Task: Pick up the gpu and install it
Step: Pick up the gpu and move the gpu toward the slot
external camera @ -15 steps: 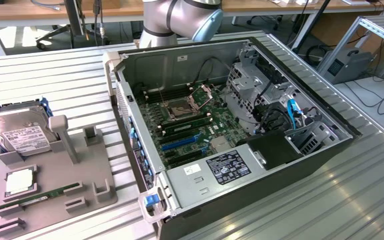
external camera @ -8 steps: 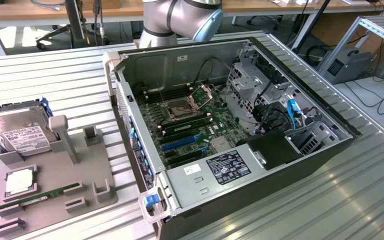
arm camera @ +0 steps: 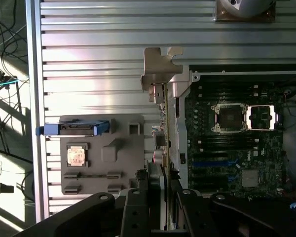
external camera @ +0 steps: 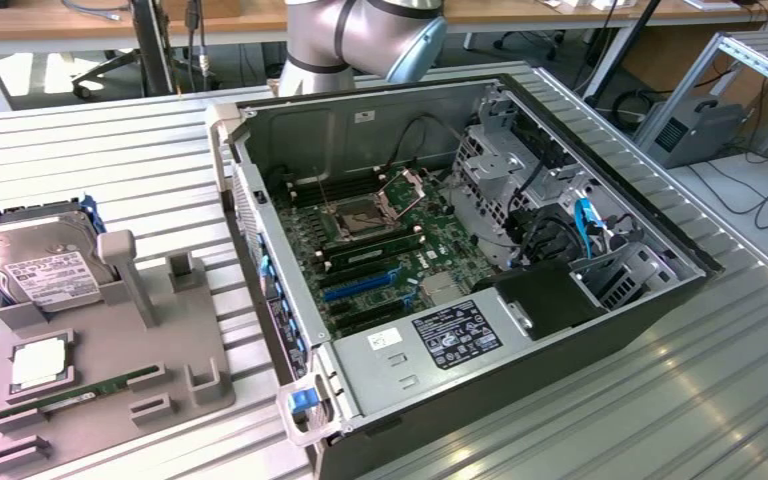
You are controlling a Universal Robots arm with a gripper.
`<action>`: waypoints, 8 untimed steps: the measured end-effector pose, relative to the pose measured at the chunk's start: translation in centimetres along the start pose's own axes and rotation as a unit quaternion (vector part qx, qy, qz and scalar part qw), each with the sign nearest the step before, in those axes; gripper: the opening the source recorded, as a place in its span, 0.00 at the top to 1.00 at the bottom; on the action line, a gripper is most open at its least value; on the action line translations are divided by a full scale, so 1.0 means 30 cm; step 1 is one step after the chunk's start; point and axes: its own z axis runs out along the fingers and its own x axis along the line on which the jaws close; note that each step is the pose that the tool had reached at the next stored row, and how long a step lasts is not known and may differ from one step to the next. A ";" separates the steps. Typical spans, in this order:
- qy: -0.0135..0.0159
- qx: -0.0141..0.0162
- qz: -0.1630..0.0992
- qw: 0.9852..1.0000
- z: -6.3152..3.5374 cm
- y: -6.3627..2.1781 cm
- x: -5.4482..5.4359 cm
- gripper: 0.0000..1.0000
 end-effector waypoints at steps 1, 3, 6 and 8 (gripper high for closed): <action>0.000 0.000 0.000 1.000 0.001 -0.004 0.000 0.73; 0.000 0.000 0.000 1.000 0.003 -0.012 0.000 0.73; 0.000 0.000 0.000 1.000 0.005 -0.023 0.000 0.73; 0.000 0.001 0.000 1.000 0.007 -0.032 0.000 0.73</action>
